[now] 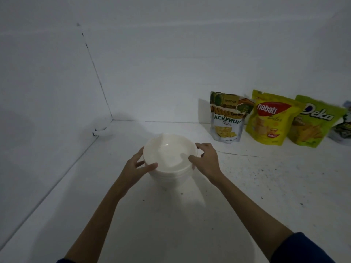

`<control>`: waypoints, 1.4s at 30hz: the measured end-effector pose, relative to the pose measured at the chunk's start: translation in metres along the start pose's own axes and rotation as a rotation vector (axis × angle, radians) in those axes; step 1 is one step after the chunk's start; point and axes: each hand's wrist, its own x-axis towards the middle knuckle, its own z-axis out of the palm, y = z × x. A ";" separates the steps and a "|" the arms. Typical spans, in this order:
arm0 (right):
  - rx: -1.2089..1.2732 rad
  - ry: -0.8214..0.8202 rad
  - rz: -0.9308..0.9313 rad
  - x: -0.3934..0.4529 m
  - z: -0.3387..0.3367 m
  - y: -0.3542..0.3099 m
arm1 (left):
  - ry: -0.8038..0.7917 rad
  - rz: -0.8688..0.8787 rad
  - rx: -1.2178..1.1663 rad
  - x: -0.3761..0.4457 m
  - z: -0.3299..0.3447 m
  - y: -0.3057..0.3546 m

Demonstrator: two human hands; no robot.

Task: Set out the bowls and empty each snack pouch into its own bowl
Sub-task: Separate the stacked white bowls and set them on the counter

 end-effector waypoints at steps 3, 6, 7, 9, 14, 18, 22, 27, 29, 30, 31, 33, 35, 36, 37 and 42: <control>0.001 0.031 -0.030 -0.002 0.003 -0.001 | 0.024 0.009 0.052 -0.001 -0.001 -0.004; 0.027 0.056 -0.100 -0.003 0.002 -0.009 | 0.046 0.042 0.067 -0.005 -0.001 0.002; 0.044 0.064 -0.126 -0.004 0.001 -0.014 | 0.059 0.060 0.073 -0.006 -0.002 0.006; 0.115 0.082 -0.172 -0.005 -0.004 -0.024 | 0.087 0.106 0.060 -0.007 -0.005 0.017; 0.287 0.126 -0.165 -0.007 -0.034 -0.044 | 0.122 0.223 -0.083 -0.006 -0.004 0.060; 0.290 0.162 -0.144 -0.011 -0.081 -0.038 | 0.068 0.237 -0.102 -0.001 0.027 0.084; 0.246 0.232 -0.063 -0.018 -0.130 -0.001 | -0.036 0.225 -0.117 0.005 0.088 0.090; 0.172 0.277 0.090 -0.024 -0.180 0.059 | -0.193 0.088 -0.236 0.012 0.169 0.078; 0.146 0.262 0.136 -0.024 -0.191 0.081 | -0.232 0.018 -0.262 0.014 0.194 0.069; 0.138 0.252 0.157 -0.024 -0.195 0.090 | -0.245 -0.005 -0.272 0.016 0.204 0.064; 0.132 0.243 0.176 -0.024 -0.198 0.098 | -0.253 -0.027 -0.281 0.016 0.214 0.059; 0.127 0.233 0.203 -0.023 -0.203 0.113 | -0.262 -0.060 -0.291 0.016 0.231 0.052; 0.131 0.227 0.227 -0.021 -0.209 0.124 | -0.277 -0.084 -0.288 0.017 0.244 0.050; 0.131 0.224 0.240 -0.020 -0.212 0.130 | -0.284 -0.093 -0.284 0.018 0.250 0.049; 0.128 0.218 0.253 -0.019 -0.215 0.135 | -0.287 -0.100 -0.277 0.018 0.255 0.048; 0.121 0.180 0.285 -0.017 -0.221 0.152 | -0.295 -0.125 -0.230 0.020 0.270 0.043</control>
